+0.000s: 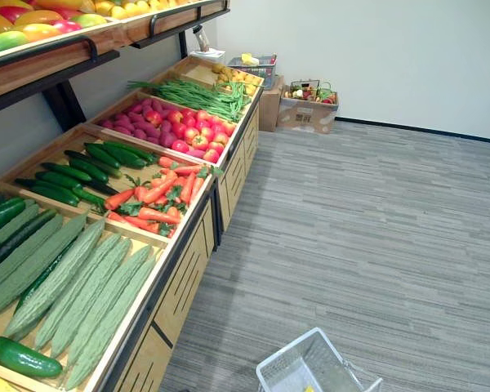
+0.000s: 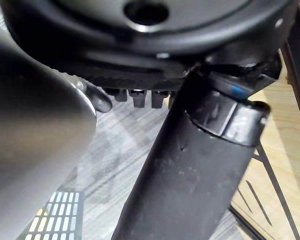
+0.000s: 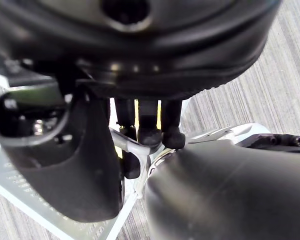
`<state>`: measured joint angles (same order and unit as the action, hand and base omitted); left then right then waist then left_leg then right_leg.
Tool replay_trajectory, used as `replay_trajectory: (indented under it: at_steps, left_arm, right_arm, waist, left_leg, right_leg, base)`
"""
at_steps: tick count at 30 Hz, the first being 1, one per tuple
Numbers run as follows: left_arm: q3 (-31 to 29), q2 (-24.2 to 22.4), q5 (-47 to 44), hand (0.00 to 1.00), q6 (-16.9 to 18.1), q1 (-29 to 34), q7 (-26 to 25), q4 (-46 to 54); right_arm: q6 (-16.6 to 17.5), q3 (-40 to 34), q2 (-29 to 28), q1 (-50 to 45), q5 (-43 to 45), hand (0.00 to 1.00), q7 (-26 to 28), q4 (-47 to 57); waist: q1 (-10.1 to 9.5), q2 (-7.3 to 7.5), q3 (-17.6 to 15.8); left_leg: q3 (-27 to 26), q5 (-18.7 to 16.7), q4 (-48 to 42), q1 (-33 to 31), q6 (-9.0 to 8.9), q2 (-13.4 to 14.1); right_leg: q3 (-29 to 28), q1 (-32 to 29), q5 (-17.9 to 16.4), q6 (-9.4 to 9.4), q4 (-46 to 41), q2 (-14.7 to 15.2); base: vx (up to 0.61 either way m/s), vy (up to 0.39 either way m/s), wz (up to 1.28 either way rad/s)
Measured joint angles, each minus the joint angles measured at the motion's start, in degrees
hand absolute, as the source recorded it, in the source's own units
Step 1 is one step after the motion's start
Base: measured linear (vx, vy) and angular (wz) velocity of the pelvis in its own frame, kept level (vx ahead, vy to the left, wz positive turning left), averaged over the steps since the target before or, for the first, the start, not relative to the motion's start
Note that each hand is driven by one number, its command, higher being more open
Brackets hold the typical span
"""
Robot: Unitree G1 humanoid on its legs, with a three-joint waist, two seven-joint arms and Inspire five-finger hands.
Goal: Pick vegetable in the basket
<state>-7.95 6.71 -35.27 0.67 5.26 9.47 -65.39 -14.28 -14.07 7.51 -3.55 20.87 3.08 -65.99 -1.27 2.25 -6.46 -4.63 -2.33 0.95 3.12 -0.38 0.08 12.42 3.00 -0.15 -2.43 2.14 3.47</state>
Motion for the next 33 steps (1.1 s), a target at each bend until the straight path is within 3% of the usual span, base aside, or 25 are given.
replay_trajectory:
  at_steps: [18, 22, 23, 25, 27, 30, 31, 32, 33]
  left_arm:
    - [0.2, -0.4, 7.9, 1.0, -1.2, 0.1, -4.0, 0.0]
    - [0.6, -0.2, 8.0, 1.0, -1.3, 0.1, -4.0, 1.2]
    - [0.6, -0.4, 8.4, 1.0, -1.3, 0.1, -4.1, 1.3]
    - [0.6, 0.2, 8.9, 1.0, -1.3, 0.1, -4.1, 1.3]
    - [0.5, 1.2, 9.1, 1.0, -1.4, 0.4, -4.2, 1.3]
    - [0.2, 2.0, 11.1, 1.0, -3.0, 0.8, -4.8, 0.9]
    - [-0.2, 2.3, 11.1, 1.0, -4.0, 0.8, -4.9, 0.7]
    - [-0.4, 2.5, 11.1, 1.0, -4.5, 0.8, -4.6, 0.6]
    - [-1.0, 3.1, 11.3, 1.0, -5.1, 0.7, -4.3, 0.6]
  right_arm:
    - [3.3, -0.5, -1.2, -2.0, 1.9, 0.0, -2.3, -0.2]
    - [4.7, -0.4, -1.5, -1.7, 4.1, 0.0, -2.7, 0.4]
    - [5.5, -0.4, -1.3, -1.7, 4.8, 0.0, -3.2, 0.6]
    - [6.6, -0.5, -0.9, -1.8, 6.7, 0.0, -3.4, 1.4]
    - [6.6, -0.6, -0.7, -1.9, 7.4, 0.0, -3.4, 1.2]
    - [6.6, -0.6, -0.4, -1.9, 7.5, 0.0, -3.2, 0.6]
    - [6.2, -0.8, -0.5, -1.9, 7.4, 0.0, -3.1, 0.2]
    - [5.9, -1.2, -0.6, -2.0, 7.4, 0.0, -3.1, 0.0]
    - [5.1, -2.2, -0.7, -2.2, 7.4, 0.0, -3.1, -0.1]
  waist:
    - [-0.12, -0.83, 1.6]
    - [-0.25, -0.91, 0.3]
    - [-0.25, -1.14, -0.1]
    - [0.04, -0.64, -1.0]
    - [0.18, 0.08, -1.7]
    - [0.41, -0.81, -1.9]
    - [0.42, -0.73, -2.3]
    - [0.46, -0.46, -2.5]
    - [0.48, 0.39, -3.2]
  left_leg:
    - [-3.1, -0.3, 1.4, 4.9, -0.18, 0.4]
    - [-4.7, -3.7, -3.1, 4.1, 1.35, 0.7]
    - [-5.8, -5.2, -4.6, 4.0, 1.93, 0.8]
    - [-6.6, -5.7, -5.3, 5.2, 2.8, 0.8]
    - [-6.6, -6.6, -5.2, 7.4, 2.55, 1.3]
    - [-6.7, -8.0, -5.5, 7.7, 0.47, 5.6]
    - [-6.5, -8.6, -5.7, 7.2, -0.61, 7.3]
    - [-6.2, -9.0, -5.9, 7.0, -1.12, 7.9]
    - [-5.8, -9.9, -6.6, 7.2, -2.71, 8.5]
  right_leg:
    - [-1.5, 2.9, -0.2, -0.75, -0.9, -0.1]
    - [-1.3, -1.9, -5.0, -2.63, -13.4, 1.7]
    - [-0.9, -5.5, -6.3, -3.21, -21.6, 3.0]
    - [1.8, -10.3, -7.2, -1.62, -33.3, 5.6]
    - [4.1, -11.2, -8.6, -0.81, -37.1, 7.4]
    - [4.7, -12.1, -7.8, -2.06, -25.6, 5.2]
    - [4.0, -12.1, -4.6, -3.74, -16.5, 4.2]
    - [3.8, -12.1, -2.6, -4.71, -12.0, 4.1]
    - [2.5, -12.3, -0.4, -6.09, -6.2, 4.5]
  base:
    - [0.0, -0.002, -0.07]
    - [-0.05, 0.02, -0.24]
    - [-0.08, 0.031, -0.22]
    - [-0.07, 0.023, -0.17]
    - [-0.03, -0.037, -0.06]
    - [0.03, -0.149, -0.06]
    - [0.09, -0.181, 0.02]
    - [0.19, -0.266, 0.05]
    - [0.35, -0.418, 0.05]
